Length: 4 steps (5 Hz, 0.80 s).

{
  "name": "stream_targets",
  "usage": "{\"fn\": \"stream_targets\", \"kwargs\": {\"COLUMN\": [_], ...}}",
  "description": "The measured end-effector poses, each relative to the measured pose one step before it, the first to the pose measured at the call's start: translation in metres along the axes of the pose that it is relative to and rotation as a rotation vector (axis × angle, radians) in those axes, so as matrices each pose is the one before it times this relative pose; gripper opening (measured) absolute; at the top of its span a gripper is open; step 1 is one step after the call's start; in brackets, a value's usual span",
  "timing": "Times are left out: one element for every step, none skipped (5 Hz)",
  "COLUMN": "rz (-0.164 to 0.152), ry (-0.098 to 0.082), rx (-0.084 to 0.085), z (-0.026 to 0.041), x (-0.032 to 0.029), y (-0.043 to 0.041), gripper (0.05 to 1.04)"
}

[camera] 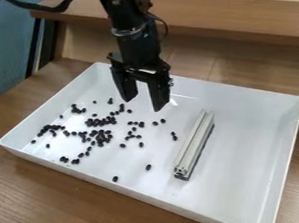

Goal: Sweep into pile

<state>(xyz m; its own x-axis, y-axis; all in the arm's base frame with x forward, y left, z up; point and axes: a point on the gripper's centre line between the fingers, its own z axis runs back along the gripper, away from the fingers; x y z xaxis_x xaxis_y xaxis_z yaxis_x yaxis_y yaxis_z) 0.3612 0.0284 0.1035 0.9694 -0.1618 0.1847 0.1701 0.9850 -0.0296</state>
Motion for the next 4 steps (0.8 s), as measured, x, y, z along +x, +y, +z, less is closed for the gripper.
{"fn": "stream_targets", "kwargs": {"rz": [0.0116,0.0085,-0.0054,0.0117], "ry": [0.0333,0.0071,-0.0007,-0.0375], "rx": [-0.0161,-0.0395,-0.0333,-0.0055], "z": [-0.01221,-0.00637,-0.00155,0.01071], "x": [-0.00433,-0.00176,0.00369,0.00461], "y": [-0.00129,-0.01712,-0.02184,-0.01519], "gripper": [0.999,0.999,0.999,0.999]}}
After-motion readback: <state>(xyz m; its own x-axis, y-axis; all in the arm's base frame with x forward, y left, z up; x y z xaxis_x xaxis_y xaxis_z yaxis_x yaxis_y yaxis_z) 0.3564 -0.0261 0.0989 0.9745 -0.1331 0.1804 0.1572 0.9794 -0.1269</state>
